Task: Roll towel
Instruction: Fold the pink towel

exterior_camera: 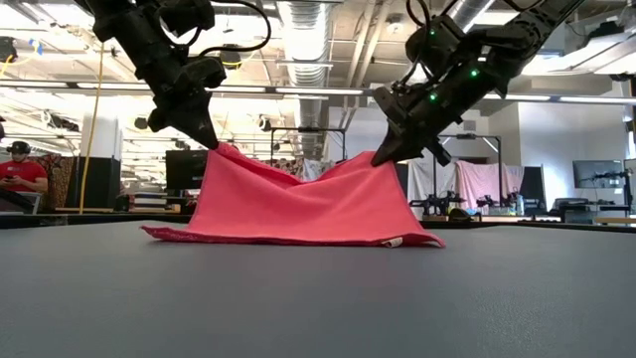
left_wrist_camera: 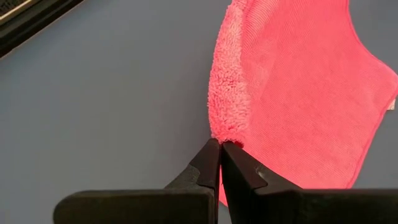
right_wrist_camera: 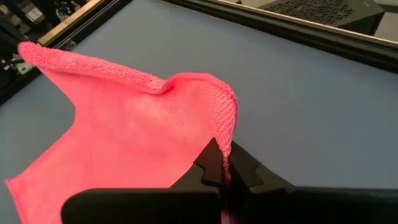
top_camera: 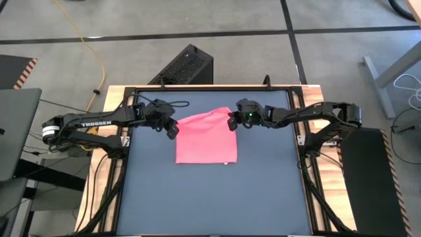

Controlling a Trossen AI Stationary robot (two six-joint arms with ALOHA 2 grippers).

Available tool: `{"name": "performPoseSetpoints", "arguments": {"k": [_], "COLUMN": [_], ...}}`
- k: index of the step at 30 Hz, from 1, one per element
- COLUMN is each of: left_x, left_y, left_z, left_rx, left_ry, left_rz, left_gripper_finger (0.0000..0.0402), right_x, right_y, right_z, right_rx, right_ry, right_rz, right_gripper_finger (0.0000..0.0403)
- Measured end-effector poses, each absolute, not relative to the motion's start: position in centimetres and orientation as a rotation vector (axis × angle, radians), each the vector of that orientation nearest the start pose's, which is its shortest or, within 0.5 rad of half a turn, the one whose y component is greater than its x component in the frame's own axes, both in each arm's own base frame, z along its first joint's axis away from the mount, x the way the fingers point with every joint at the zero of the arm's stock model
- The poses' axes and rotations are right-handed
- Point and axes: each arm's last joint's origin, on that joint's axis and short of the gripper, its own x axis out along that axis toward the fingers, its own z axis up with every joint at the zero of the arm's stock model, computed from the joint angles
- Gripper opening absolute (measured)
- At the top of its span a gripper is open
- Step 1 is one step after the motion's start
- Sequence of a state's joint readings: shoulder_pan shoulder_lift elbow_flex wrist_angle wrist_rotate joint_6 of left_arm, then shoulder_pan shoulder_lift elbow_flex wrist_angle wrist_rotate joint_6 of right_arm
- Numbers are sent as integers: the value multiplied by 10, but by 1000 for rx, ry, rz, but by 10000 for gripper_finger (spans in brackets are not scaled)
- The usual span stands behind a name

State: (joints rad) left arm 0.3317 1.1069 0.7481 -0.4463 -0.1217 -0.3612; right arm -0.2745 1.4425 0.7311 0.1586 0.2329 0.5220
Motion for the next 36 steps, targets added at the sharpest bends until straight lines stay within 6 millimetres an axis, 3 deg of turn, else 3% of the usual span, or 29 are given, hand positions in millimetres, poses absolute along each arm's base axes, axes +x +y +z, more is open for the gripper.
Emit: {"name": "performPoseSetpoints", "arguments": {"k": [17, 29, 36], "left_x": [206, 206, 206], "left_y": [73, 72, 72], "left_z": [239, 239, 239], "left_rx": [-462, -492, -526], "left_ry": [732, 725, 715], "left_rz": [549, 553, 578], "left_gripper_finger": [0, 0, 0], "right_x": [272, 273, 268], "right_y": [-103, -106, -118], "right_z": [198, 201, 185], "right_rx": [630, 645, 834], "right_ry": [405, 364, 428], "right_rz": [-712, -701, -745], "right_gripper_finger": [105, 97, 93]}}
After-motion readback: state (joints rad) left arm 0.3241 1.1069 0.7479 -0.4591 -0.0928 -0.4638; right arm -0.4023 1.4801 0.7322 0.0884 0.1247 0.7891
